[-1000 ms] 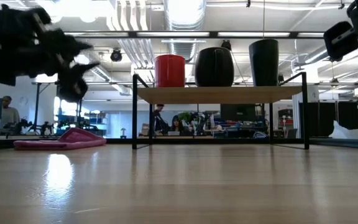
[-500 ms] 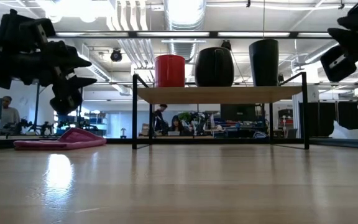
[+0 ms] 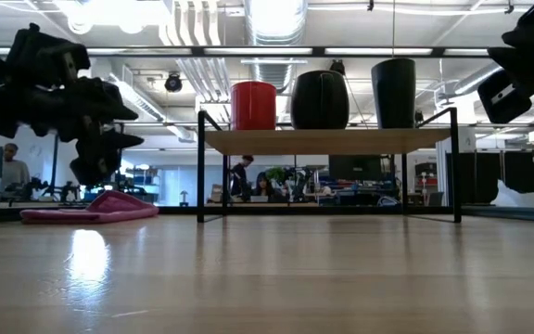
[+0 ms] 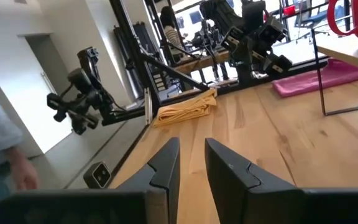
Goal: Stack small to large cups/mugs on shelf
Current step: Return to Home Position
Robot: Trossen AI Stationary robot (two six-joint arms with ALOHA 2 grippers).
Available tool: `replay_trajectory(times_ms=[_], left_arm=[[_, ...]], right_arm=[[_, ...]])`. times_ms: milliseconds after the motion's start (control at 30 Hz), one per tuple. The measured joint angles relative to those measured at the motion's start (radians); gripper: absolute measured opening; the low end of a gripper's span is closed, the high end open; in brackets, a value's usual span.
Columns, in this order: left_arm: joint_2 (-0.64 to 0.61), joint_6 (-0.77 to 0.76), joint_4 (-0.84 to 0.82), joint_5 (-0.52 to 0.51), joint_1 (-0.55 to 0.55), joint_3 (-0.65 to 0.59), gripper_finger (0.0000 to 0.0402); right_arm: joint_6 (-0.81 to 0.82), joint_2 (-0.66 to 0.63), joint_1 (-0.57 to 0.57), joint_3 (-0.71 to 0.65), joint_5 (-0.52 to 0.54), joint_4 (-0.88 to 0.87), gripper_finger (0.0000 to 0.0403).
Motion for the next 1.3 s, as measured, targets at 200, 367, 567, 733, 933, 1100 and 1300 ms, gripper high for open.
replay_trajectory(times_ms=[200,367,567,733,933,1100,1300], left_arm=[[0.051,0.0,0.001,0.0,0.0,0.0,0.0146],[0.092,0.0,0.0,0.0,0.0,0.0,0.0146],[0.144,0.0,0.0,0.0,0.0,-0.001,0.0146],[0.188,0.0,0.0,0.0,0.0,-0.001,0.0146],[0.235,0.0,0.0,0.0,0.0,-0.001,0.0146],[0.271,0.0,0.0,0.0,0.0,-0.001,0.0146],[0.312,0.0,0.001,0.0,0.0,-0.001,0.0146]], right_arm=[[0.0,0.0,0.0,0.0,0.0,0.0,0.0068],[0.0,0.0,0.0,0.0,0.0,-0.001,0.0068],[0.0,0.0,0.0,0.0,0.0,-0.001,0.0068],[0.0,0.0,0.0,0.0,0.0,-0.001,0.0068],[0.0,0.0,0.0,0.0,0.0,-0.001,0.0068],[0.0,0.0,0.0,0.0,0.0,-0.001,0.0068],[0.0,0.0,0.0,0.0,0.0,-0.001,0.0068]])
